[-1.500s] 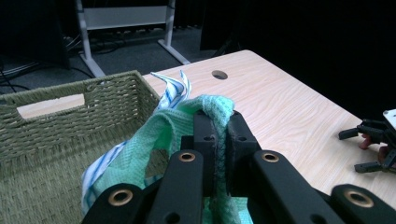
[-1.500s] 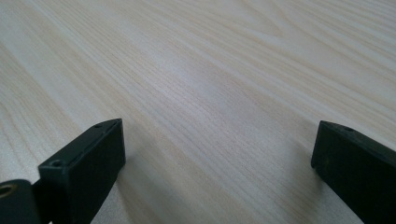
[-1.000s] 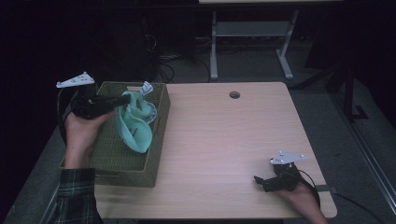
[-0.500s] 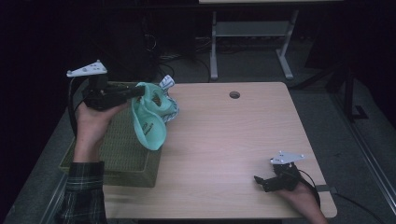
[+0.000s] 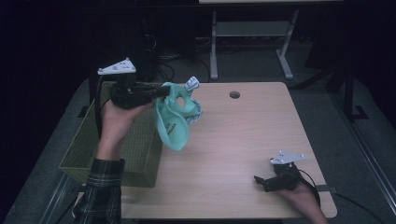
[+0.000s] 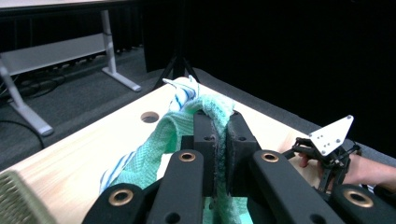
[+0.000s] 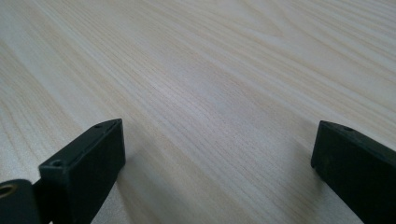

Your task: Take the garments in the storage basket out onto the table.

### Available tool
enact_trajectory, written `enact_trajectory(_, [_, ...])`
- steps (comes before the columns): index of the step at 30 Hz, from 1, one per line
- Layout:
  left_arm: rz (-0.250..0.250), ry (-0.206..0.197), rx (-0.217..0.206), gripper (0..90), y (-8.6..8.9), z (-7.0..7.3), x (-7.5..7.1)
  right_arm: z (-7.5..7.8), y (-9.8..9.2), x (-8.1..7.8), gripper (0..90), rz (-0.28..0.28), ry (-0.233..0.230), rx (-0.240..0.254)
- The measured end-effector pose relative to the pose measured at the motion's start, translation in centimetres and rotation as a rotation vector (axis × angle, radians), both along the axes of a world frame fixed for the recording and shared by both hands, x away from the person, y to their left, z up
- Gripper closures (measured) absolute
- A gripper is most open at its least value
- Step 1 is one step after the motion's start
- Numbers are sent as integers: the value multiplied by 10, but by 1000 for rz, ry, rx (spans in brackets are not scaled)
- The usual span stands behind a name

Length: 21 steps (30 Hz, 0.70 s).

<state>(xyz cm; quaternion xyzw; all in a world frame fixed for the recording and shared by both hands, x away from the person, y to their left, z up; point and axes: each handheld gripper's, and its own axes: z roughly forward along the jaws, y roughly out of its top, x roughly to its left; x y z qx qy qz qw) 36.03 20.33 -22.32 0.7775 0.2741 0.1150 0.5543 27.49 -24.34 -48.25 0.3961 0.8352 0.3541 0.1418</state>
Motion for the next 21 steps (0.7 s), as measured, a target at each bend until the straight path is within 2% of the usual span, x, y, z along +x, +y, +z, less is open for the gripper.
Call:
enact_trajectory(13, [-45,-2,16,852,-40,-8,0,0,0,0,27,-4,2,6])
enact_trajectory(21, [-84,17,24,852,-67,-25,0,0,-1,1,28,0,3,7])
